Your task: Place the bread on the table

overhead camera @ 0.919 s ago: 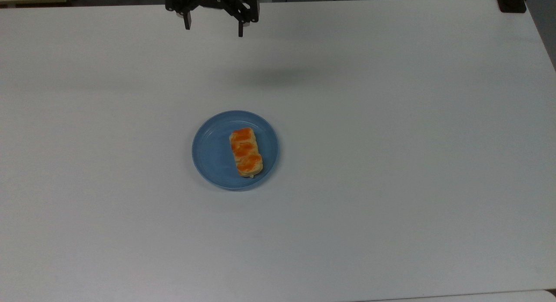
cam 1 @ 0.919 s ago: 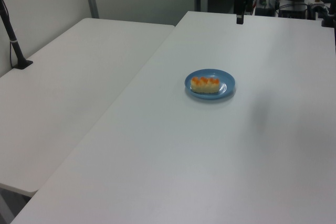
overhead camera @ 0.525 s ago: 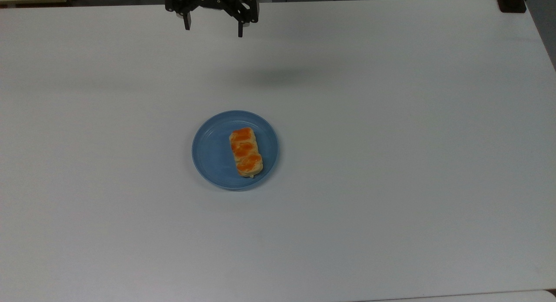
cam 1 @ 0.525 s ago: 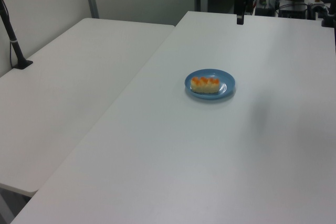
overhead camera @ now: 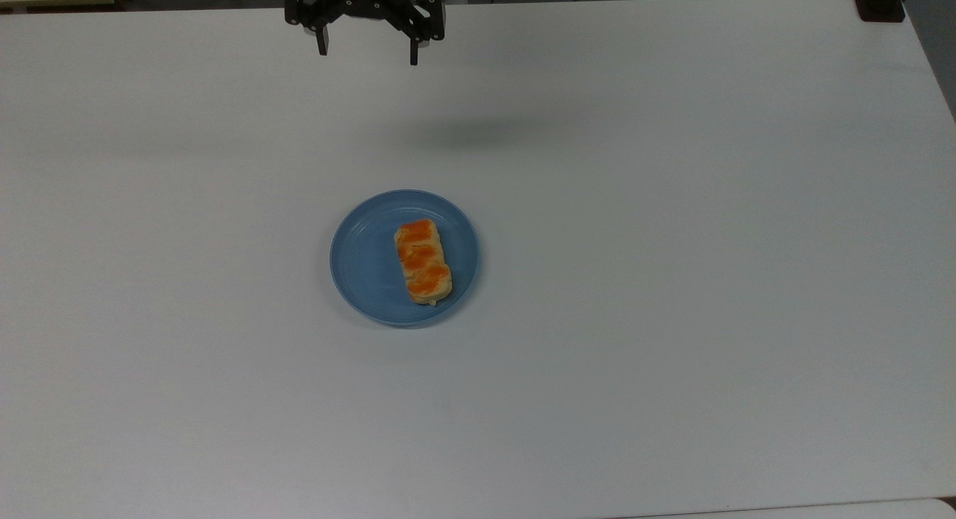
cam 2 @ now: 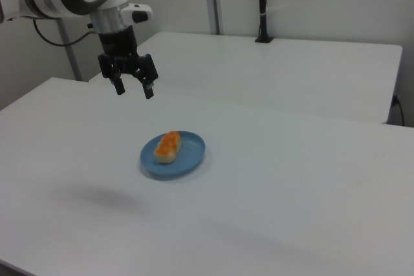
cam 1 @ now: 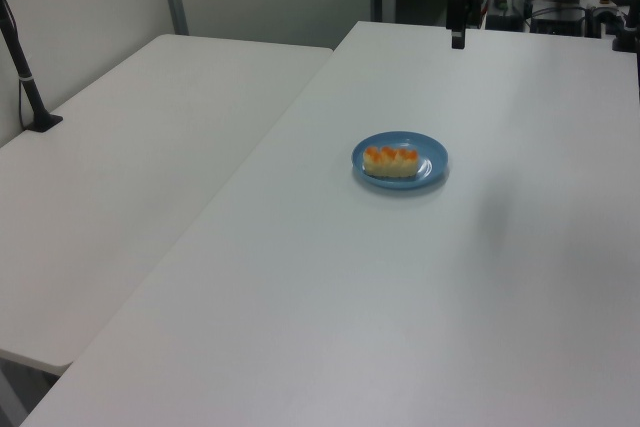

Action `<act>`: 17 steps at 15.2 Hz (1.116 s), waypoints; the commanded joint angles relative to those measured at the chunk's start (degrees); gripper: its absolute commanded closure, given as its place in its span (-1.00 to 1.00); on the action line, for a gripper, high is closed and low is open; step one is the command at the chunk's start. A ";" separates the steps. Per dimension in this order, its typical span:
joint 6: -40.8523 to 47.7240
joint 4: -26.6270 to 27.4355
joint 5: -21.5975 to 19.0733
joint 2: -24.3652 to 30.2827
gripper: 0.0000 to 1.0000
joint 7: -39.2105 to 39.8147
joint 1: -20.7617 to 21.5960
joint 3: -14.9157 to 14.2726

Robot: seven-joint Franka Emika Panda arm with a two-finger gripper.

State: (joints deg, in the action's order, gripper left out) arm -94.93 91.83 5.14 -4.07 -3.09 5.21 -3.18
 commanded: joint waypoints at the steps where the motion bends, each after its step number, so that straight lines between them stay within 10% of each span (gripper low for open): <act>1: -1.04 0.63 -1.36 -1.46 -1.00 5.19 0.07 -0.24; 17: -23.81 0.45 -1.27 -22.73 -1.00 6.25 2.00 0.46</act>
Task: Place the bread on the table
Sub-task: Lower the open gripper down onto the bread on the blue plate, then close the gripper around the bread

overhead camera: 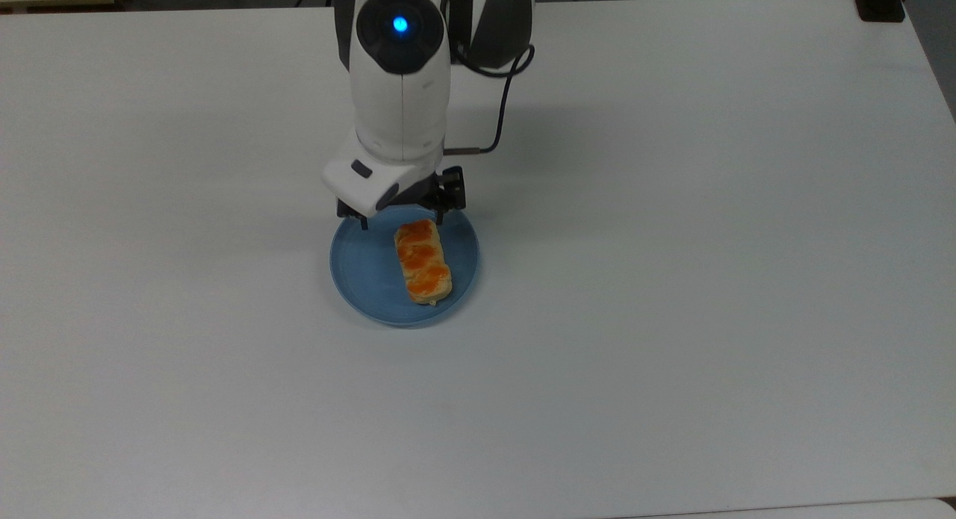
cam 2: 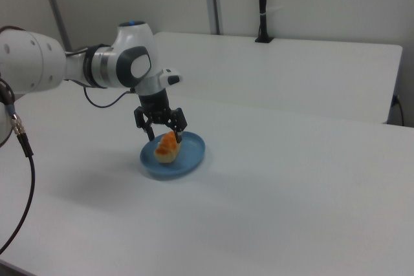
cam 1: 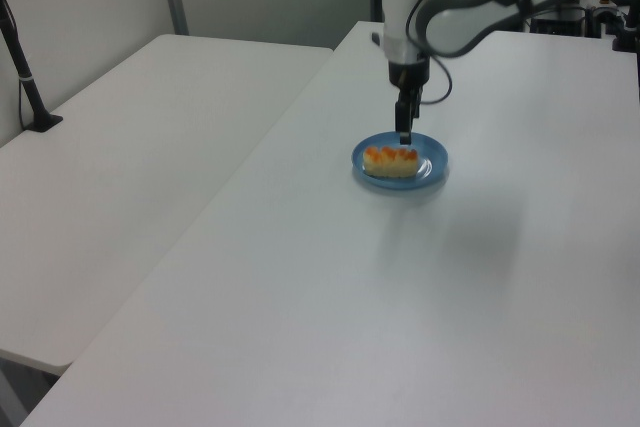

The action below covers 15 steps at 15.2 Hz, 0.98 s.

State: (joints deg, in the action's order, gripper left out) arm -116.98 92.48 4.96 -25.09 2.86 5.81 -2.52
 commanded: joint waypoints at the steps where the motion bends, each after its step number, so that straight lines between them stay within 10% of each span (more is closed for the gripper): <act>1: -2.20 -0.20 -1.00 -2.42 -1.00 -0.65 1.48 -0.21; 5: -5.71 -0.29 -1.00 -4.35 -0.97 -3.82 1.66 -0.21; 12: -5.72 -0.29 -0.92 -4.45 0.37 -3.21 1.48 -0.21; 15: -4.84 -0.29 -1.00 -2.35 0.46 -3.29 1.65 -0.21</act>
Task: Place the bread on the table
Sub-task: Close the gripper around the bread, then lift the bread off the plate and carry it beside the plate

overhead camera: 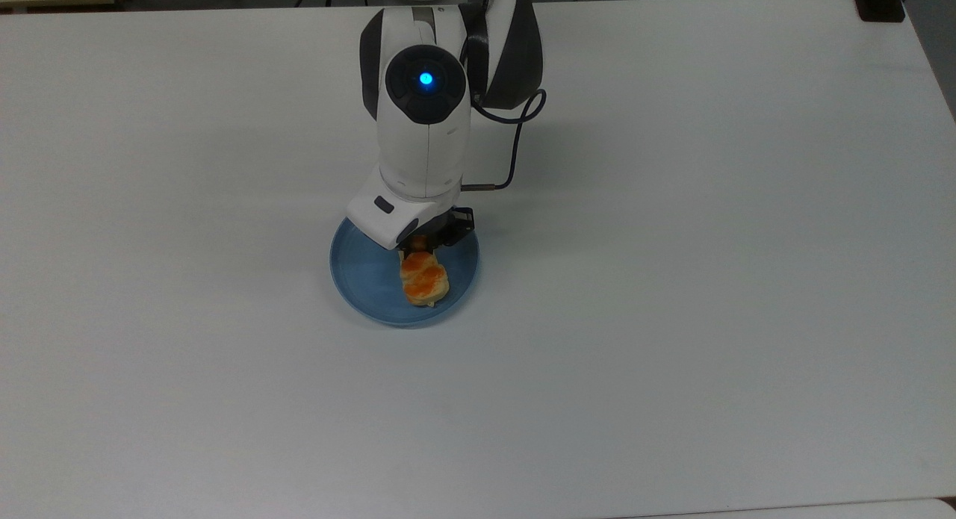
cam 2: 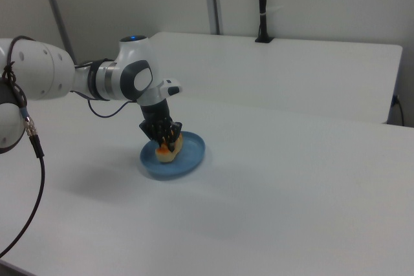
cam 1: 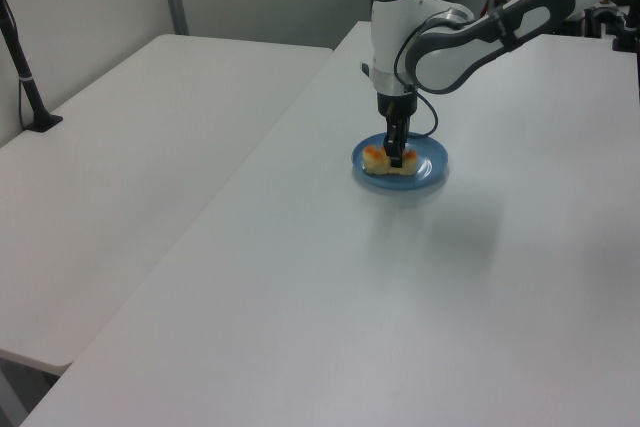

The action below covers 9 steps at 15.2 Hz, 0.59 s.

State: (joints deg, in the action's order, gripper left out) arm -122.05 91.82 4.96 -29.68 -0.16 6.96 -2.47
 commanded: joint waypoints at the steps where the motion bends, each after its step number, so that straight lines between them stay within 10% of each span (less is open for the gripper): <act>1: 1.54 0.38 -1.00 2.69 0.45 -0.45 0.77 -0.16; 9: 6.30 -0.50 -0.91 4.10 0.44 -15.02 6.56 5.02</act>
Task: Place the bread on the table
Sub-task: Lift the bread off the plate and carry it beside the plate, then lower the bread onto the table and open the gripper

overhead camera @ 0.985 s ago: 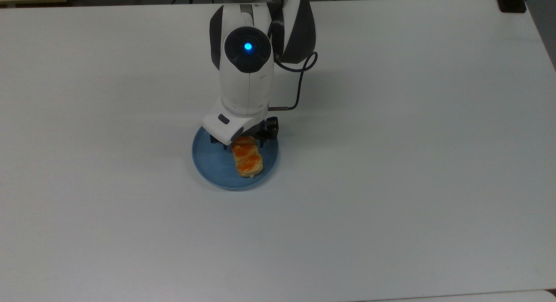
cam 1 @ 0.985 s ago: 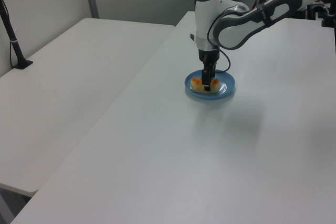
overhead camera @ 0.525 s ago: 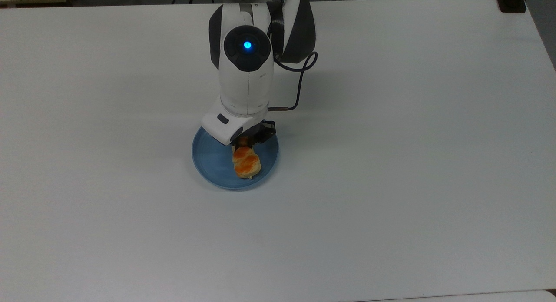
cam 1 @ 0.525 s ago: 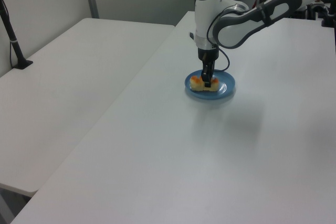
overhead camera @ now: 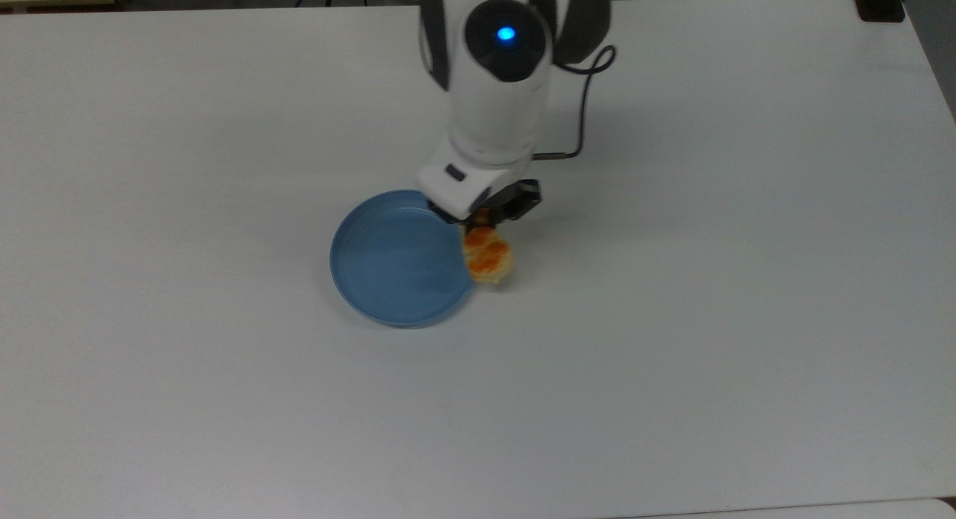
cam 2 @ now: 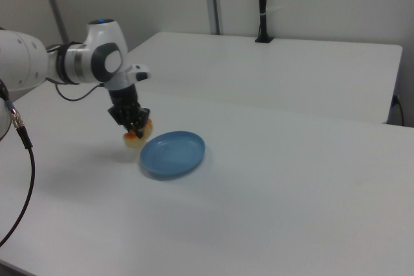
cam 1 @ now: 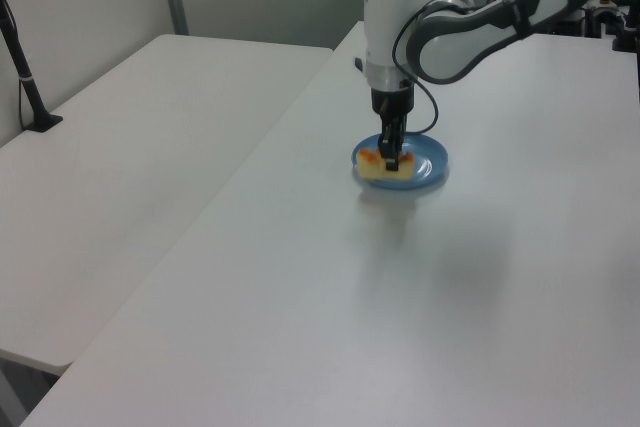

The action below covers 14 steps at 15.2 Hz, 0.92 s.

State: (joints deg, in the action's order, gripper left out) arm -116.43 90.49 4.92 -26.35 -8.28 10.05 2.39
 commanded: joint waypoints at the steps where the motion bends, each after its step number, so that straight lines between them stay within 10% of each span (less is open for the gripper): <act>1: 0.42 0.83 -0.87 0.33 0.43 -9.71 4.70 0.16; 7: -3.80 0.83 -0.18 -1.68 0.27 -20.89 10.24 0.16; 9: -4.59 0.83 0.27 -2.39 -0.10 -20.99 11.21 0.16; 11: -4.33 0.83 0.44 -2.22 -0.89 -20.90 11.13 0.07; 14: -3.89 0.74 2.10 -0.12 -1.00 -20.29 10.34 -0.28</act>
State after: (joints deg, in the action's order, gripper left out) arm -119.97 90.58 5.22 -29.23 -28.35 20.69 2.98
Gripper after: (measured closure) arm 0.225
